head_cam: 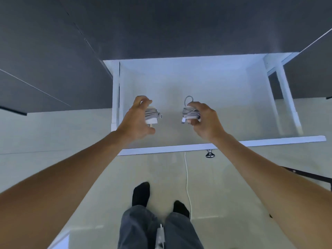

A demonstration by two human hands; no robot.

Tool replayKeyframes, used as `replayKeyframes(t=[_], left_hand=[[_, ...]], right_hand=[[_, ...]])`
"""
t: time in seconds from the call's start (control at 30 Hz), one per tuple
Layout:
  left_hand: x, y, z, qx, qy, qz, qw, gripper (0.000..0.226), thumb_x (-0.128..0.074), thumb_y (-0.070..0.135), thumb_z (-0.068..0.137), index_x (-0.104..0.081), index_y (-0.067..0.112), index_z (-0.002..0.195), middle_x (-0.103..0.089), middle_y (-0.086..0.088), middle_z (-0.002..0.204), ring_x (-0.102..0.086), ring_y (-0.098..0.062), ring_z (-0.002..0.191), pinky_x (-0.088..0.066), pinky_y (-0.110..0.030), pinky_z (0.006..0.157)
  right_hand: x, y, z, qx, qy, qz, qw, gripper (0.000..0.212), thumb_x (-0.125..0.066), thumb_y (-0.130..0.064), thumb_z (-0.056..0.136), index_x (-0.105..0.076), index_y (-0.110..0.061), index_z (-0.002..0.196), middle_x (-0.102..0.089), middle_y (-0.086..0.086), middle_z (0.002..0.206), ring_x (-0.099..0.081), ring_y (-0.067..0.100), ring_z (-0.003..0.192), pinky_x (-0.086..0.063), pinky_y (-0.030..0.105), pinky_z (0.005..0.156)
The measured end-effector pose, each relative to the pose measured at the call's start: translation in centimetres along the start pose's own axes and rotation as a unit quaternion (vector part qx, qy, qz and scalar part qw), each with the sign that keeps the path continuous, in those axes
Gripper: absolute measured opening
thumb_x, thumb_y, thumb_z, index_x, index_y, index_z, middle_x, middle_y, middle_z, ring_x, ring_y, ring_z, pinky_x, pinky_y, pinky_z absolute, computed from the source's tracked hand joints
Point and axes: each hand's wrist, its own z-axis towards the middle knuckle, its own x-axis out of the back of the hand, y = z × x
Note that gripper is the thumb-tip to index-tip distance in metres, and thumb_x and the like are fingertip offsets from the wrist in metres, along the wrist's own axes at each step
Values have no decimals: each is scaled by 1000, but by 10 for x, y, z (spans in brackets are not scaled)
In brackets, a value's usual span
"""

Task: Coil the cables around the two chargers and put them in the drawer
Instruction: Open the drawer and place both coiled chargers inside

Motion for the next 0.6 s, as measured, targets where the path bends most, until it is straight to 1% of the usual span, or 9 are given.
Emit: replayKeyframes(t=[0.1, 0.27, 0.4, 0.47, 0.6], left_hand=[[-20, -16, 18, -1, -9, 4, 1000, 92, -86, 11, 54, -42, 6, 135, -33, -3, 136, -51, -22, 112, -41, -25, 97], [-40, -33, 47, 1, -14, -2, 1000, 94, -86, 12, 57, -38, 4, 138, -31, -2, 138, -49, -20, 114, -37, -18, 92], [-45, -39, 67, -5, -17, -1, 1000, 94, -85, 13, 59, -37, 6, 139, -30, -1, 139, -48, -19, 114, -37, -18, 90], [-44, -41, 75, -11, -21, 0, 1000, 93, -85, 13, 59, -37, 6, 139, -30, -1, 139, -48, -18, 115, -36, -17, 90], [-45, -44, 86, -35, -28, -6, 999, 93, -85, 10, 58, -38, 8, 138, -30, -1, 139, -46, -15, 117, -31, -12, 88]], right_hand=[[-18, 16, 21, 7, -13, -7, 1000, 49, -69, -2, 76, -56, -11, 122, -59, 15, 117, -57, 30, 102, -31, 14, 76], [-39, 27, 56, 20, -25, -18, 999, 50, -70, -3, 76, -56, -11, 123, -58, 14, 117, -57, 31, 102, -38, 22, 80], [-48, 33, 72, 26, -13, -16, 999, 51, -71, -4, 75, -55, -13, 123, -57, 12, 118, -57, 30, 101, -40, 22, 78], [-50, 35, 76, 28, -3, -15, 999, 52, -72, -4, 75, -54, -16, 123, -56, 9, 119, -57, 28, 100, -43, 26, 78], [-54, 36, 77, 40, 9, -16, 999, 54, -76, -11, 73, -55, -18, 121, -58, 6, 120, -59, 27, 101, -47, 31, 82]])
